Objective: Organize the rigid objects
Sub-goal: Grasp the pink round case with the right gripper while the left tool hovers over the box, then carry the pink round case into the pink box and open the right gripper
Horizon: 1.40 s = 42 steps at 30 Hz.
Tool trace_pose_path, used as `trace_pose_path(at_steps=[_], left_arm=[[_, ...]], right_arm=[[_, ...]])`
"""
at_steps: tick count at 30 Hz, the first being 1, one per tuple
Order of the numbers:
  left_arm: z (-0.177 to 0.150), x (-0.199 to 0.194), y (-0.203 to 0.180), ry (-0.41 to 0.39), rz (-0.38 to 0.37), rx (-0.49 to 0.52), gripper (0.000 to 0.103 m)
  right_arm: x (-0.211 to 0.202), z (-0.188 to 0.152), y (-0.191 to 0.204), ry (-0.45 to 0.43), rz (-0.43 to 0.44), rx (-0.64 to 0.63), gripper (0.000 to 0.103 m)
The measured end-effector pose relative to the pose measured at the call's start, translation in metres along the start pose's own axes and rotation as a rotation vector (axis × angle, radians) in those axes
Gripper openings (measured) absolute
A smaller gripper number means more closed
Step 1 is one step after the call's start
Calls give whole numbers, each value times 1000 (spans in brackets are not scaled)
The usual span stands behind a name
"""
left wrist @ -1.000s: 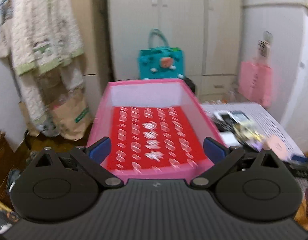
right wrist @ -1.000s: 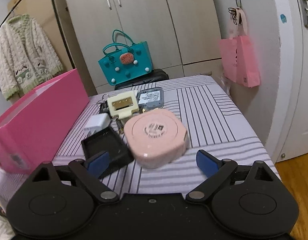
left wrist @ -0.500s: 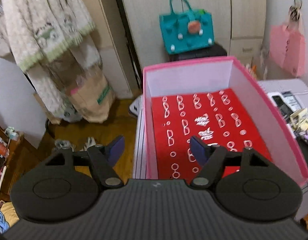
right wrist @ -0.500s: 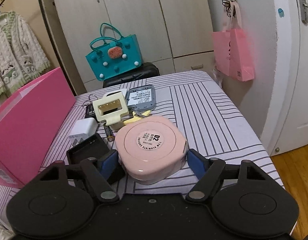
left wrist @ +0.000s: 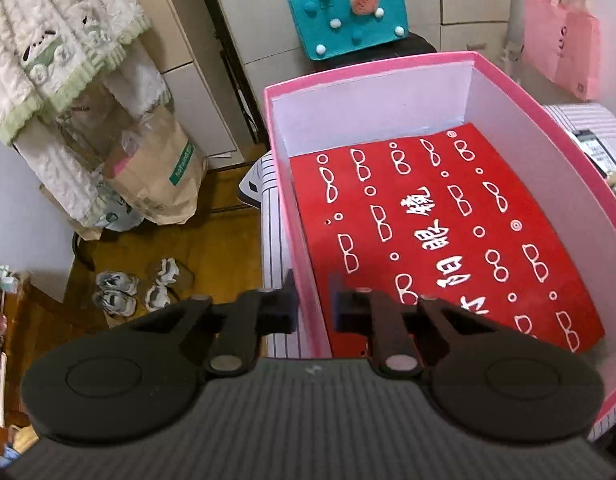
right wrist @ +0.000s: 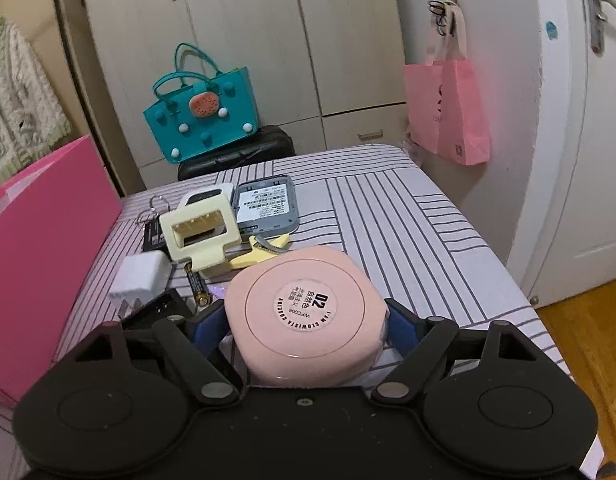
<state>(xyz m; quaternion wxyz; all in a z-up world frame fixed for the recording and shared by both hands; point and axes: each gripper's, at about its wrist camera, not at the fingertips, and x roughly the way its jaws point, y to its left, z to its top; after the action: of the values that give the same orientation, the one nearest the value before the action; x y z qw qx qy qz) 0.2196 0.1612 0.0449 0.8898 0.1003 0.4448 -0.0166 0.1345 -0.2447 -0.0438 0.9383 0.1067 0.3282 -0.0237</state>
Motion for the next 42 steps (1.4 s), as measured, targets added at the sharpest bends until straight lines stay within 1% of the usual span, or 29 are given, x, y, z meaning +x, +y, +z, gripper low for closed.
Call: trace_pose_path(at_steps=[2, 4, 7, 10, 13, 16, 18, 20, 22, 25, 29, 33, 35, 37, 42], left_arm=[[-3, -1, 1, -30, 10, 9, 6], [-6, -5, 1, -49, 7, 22, 6], [-8, -9, -2, -79, 18, 52, 6], [-9, -11, -1, -89, 4, 55, 6], [-12, -14, -3, -101, -11, 72, 7], [-13, -16, -1, -100, -42, 76, 7], [-11, -16, 3, -78, -82, 40, 8], [-7, -14, 8, -17, -126, -8, 8], [-6, -12, 10, 38, -151, -32, 8], [-9, -13, 13, 70, -173, -50, 9], [-15, -16, 14, 71, -190, -65, 9], [-19, -20, 11, 48, -182, -63, 9], [-21, -21, 9, 39, -174, -59, 9], [-22, -22, 9, 36, -182, -66, 9], [-24, -21, 16, 29, -216, -98, 11]], right_arm=[[-3, 1, 0, -2, -12, 2, 85], [-8, 4, 3, -10, -18, -15, 85], [-20, 11, 11, -23, 3, -47, 85], [-32, 19, 22, -44, 31, -81, 85], [-46, 29, 34, -50, 100, -96, 85], [-57, 43, 50, -43, 187, -110, 85], [-63, 55, 64, -32, 253, -130, 85], [-67, 68, 81, -20, 318, -152, 85], [-65, 81, 99, 6, 390, -175, 85], [-55, 99, 137, 91, 503, -228, 85], [-30, 114, 187, 238, 591, -297, 85], [-4, 119, 238, 333, 605, -394, 85], [11, 121, 259, 376, 599, -423, 85], [29, 120, 278, 416, 582, -438, 85], [75, 112, 308, 474, 539, -481, 85]])
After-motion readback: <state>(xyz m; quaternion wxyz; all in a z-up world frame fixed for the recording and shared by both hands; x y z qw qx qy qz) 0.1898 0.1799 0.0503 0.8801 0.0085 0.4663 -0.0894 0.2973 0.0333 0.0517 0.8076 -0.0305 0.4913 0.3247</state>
